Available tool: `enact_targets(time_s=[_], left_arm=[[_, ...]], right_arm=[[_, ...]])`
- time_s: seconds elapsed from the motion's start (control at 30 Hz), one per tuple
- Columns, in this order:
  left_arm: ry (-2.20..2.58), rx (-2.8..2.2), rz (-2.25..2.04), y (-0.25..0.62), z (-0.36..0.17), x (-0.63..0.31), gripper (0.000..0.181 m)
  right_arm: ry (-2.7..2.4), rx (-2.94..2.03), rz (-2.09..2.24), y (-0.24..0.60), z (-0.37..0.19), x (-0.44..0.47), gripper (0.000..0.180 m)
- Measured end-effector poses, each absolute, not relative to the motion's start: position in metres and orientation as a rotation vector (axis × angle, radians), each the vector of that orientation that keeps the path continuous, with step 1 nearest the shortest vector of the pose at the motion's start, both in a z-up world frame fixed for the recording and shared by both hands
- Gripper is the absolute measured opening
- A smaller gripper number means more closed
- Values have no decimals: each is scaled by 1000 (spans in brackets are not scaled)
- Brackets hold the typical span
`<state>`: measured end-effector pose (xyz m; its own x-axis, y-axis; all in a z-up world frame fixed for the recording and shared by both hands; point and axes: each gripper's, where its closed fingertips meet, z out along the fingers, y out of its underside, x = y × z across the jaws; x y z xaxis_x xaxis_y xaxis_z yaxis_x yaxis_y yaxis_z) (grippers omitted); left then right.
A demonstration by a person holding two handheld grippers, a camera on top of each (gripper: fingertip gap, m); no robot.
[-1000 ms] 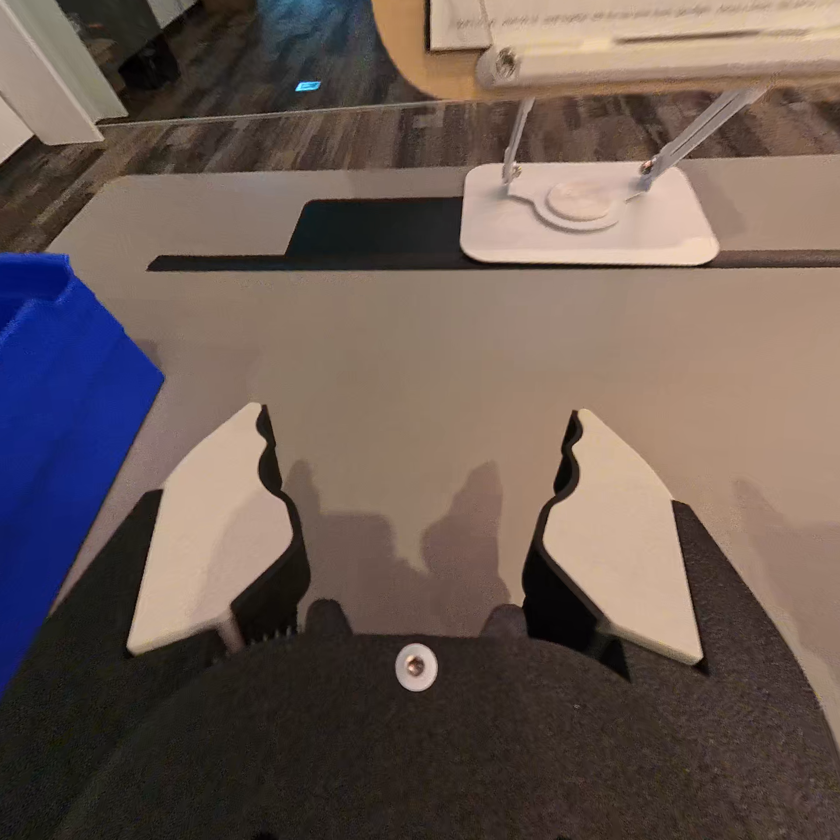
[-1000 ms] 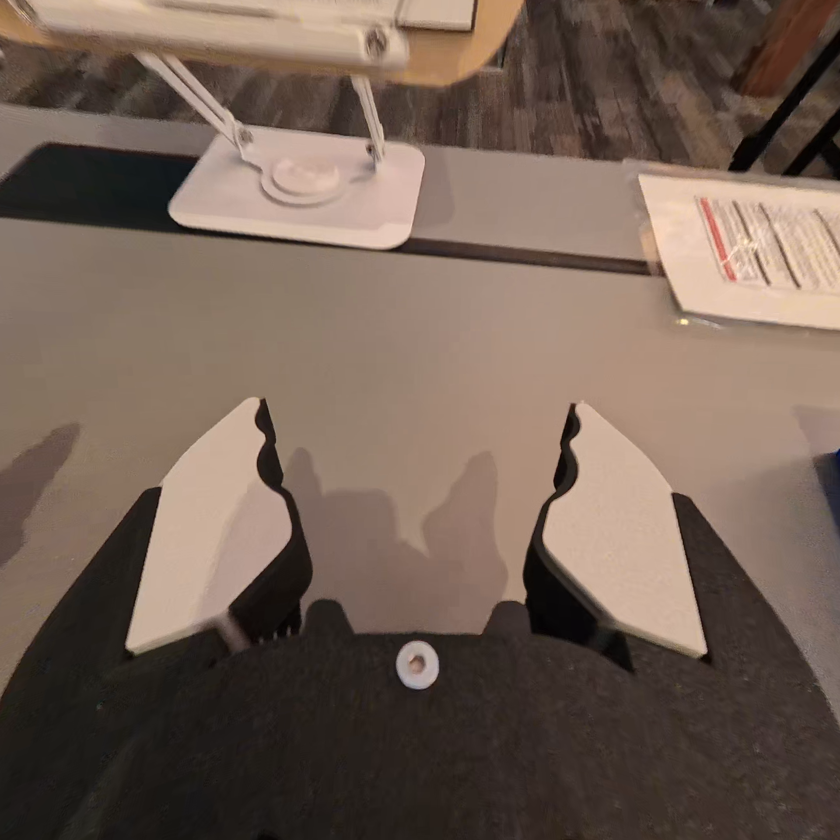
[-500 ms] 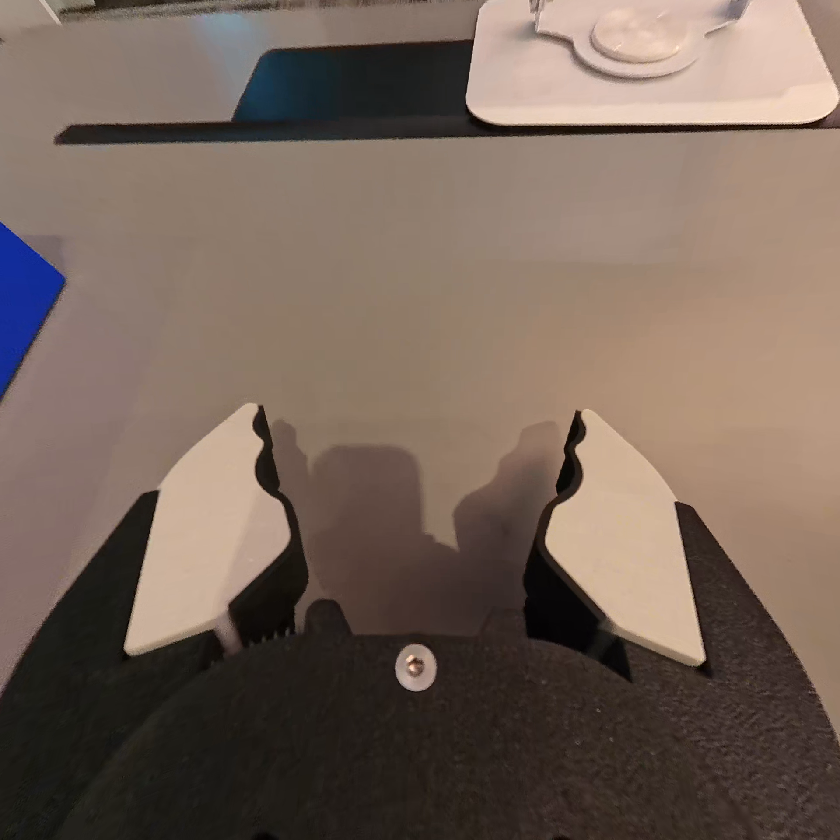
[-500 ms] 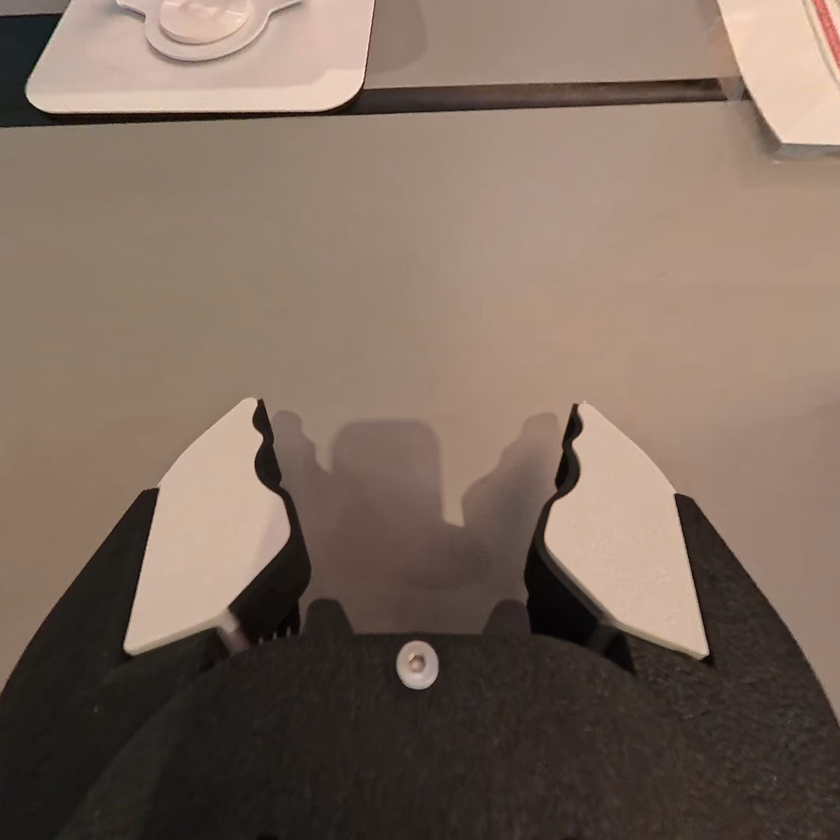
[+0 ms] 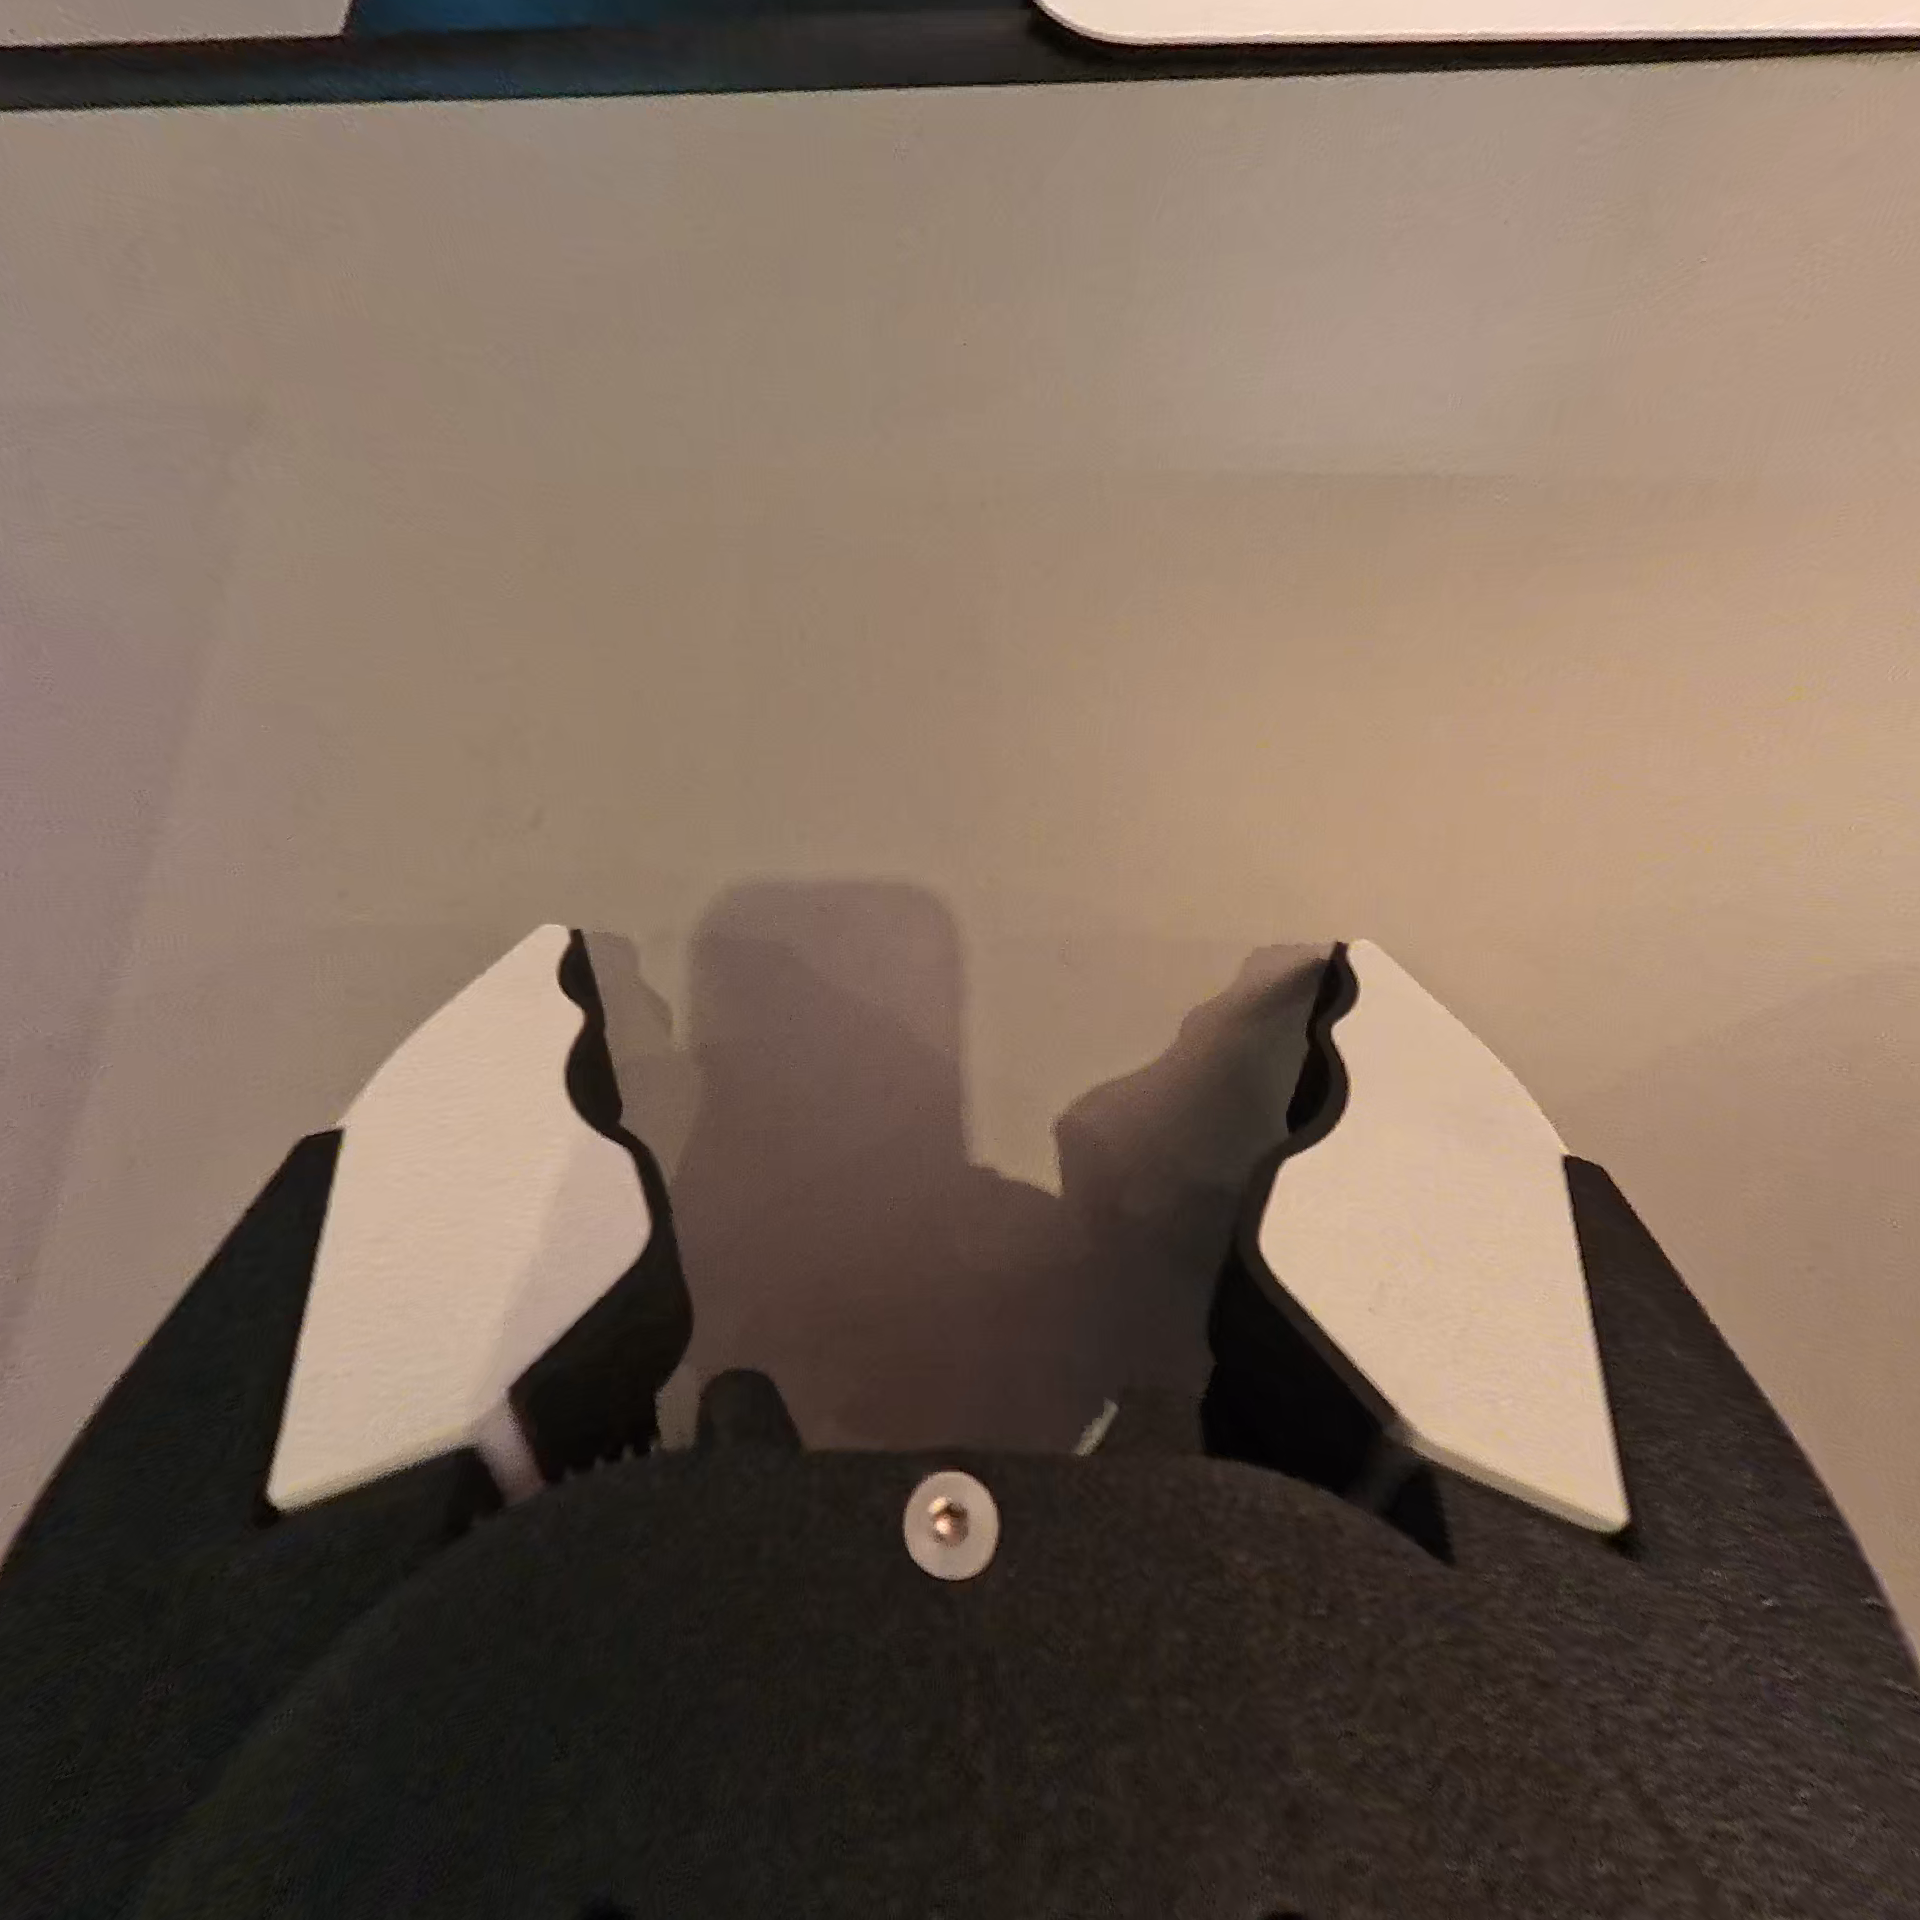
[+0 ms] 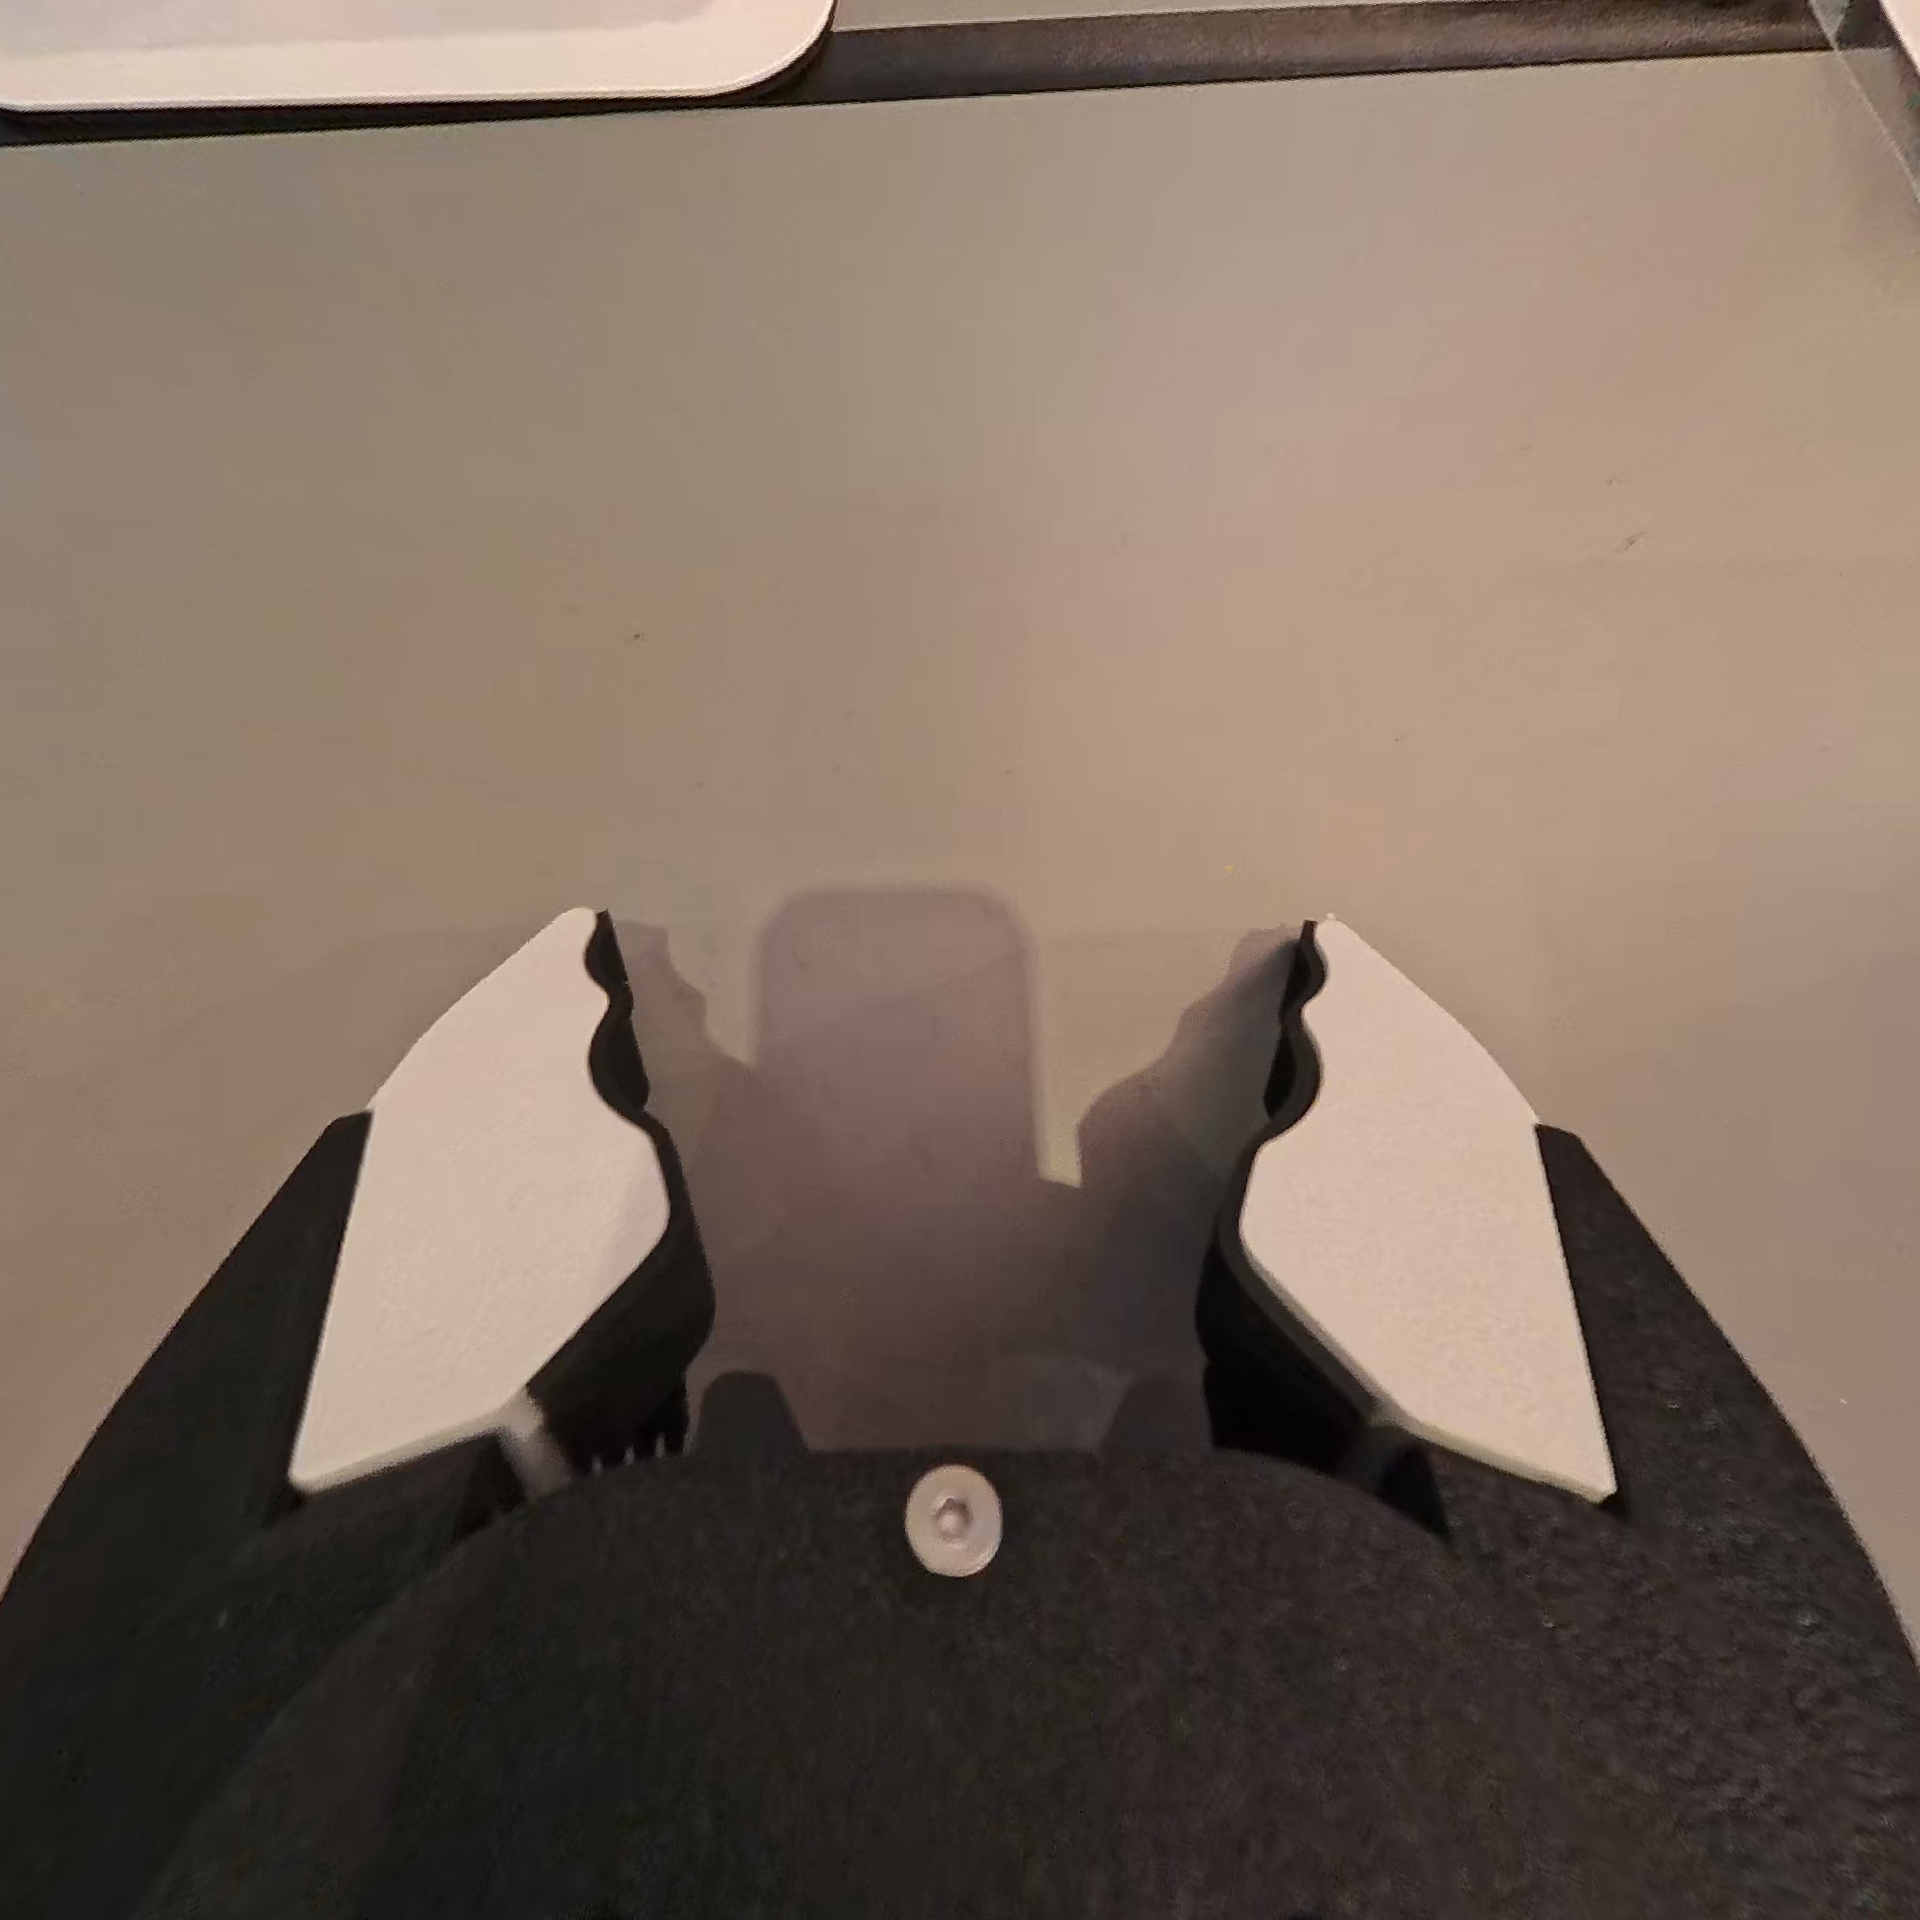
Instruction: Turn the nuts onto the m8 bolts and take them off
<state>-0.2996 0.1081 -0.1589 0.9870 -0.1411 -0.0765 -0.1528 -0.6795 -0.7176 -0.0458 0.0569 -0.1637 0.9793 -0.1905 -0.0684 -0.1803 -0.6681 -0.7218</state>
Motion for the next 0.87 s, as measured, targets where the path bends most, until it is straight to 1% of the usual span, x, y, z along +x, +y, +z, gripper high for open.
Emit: enact_targets(time_s=[0.1, 0.2, 0.3, 0.87], left_arm=[[206, -2343, -17, 108, -161, -297, 128], [190, -2382, -72, 107, -166, -296, 136], [213, -2386, -72, 107, -167, -294, 139], [218, -2388, -76, 107, -167, -294, 141]], right_arm=[[256, -2327, -45, 57, -165, -45, 115], [235, -2350, -85, 56, -167, -45, 116], [236, -2353, -90, 56, -168, -45, 117], [236, -2355, -93, 56, -168, -45, 117]])
